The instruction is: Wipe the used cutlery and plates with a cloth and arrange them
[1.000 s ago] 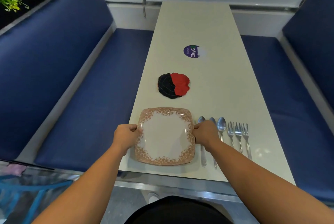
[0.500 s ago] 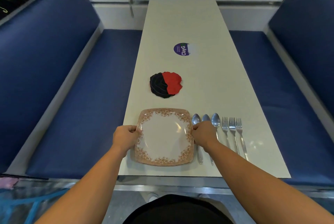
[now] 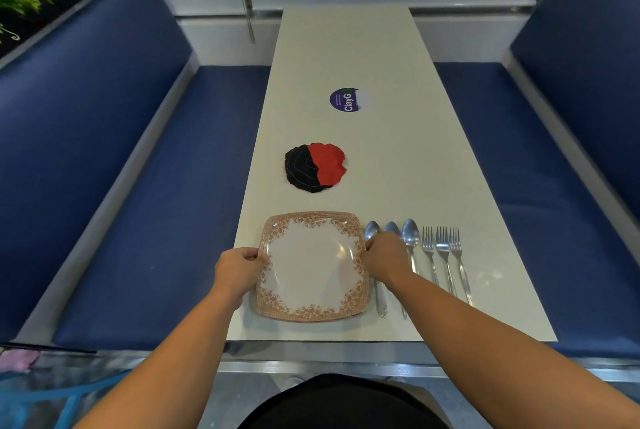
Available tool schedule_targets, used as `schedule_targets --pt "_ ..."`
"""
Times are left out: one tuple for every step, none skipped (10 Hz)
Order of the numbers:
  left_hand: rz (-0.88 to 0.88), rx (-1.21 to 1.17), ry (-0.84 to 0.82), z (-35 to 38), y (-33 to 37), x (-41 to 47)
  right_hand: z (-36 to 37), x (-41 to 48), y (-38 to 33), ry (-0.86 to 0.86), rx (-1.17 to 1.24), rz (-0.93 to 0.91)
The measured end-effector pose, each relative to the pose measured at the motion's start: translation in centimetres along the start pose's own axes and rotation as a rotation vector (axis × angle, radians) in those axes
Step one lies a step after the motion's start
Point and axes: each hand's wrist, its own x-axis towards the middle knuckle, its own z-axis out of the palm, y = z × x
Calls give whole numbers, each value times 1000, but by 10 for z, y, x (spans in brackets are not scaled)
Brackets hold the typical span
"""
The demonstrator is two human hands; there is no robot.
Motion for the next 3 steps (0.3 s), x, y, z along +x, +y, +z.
schedule_targets --pt "-3 1 -9 0 -1 2 0 2 -2 -7 10 -13" --pt "4 47 -25 -2 1 -1 1 0 -3 -27 4 -12" --pt "42 123 35 0 8 -7 -9 6 -3 -46 -18 -25"
